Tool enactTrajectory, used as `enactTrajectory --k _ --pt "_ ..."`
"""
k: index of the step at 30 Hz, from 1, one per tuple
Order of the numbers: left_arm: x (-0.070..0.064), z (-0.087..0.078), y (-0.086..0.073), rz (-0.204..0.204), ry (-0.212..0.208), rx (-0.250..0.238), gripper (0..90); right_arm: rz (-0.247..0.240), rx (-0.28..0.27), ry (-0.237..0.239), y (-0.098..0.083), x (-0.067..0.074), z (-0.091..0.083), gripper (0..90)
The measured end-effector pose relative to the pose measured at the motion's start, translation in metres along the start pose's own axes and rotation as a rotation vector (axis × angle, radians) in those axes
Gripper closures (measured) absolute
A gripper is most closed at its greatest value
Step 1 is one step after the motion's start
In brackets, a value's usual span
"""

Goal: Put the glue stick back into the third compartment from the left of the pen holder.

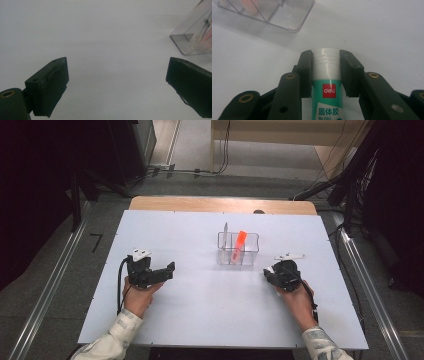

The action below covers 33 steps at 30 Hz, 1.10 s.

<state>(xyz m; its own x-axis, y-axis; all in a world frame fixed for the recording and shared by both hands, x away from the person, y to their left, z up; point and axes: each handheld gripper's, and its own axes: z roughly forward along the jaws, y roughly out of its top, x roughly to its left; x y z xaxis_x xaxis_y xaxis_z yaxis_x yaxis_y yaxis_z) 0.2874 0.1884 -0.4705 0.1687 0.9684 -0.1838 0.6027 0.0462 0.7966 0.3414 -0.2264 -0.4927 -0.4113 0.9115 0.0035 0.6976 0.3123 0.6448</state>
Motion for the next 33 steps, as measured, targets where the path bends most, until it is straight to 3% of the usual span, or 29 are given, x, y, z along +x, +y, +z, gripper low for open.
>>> enactTrajectory --k 16,33 --pt "0.001 -0.001 0.001 -0.006 0.001 -0.006 4.8 -0.002 -0.027 0.044 0.000 0.005 -0.019 62.8" --pt "0.002 -0.002 0.001 -0.005 0.002 -0.006 4.8 -0.003 -0.067 0.045 0.008 0.005 -0.027 63.0"
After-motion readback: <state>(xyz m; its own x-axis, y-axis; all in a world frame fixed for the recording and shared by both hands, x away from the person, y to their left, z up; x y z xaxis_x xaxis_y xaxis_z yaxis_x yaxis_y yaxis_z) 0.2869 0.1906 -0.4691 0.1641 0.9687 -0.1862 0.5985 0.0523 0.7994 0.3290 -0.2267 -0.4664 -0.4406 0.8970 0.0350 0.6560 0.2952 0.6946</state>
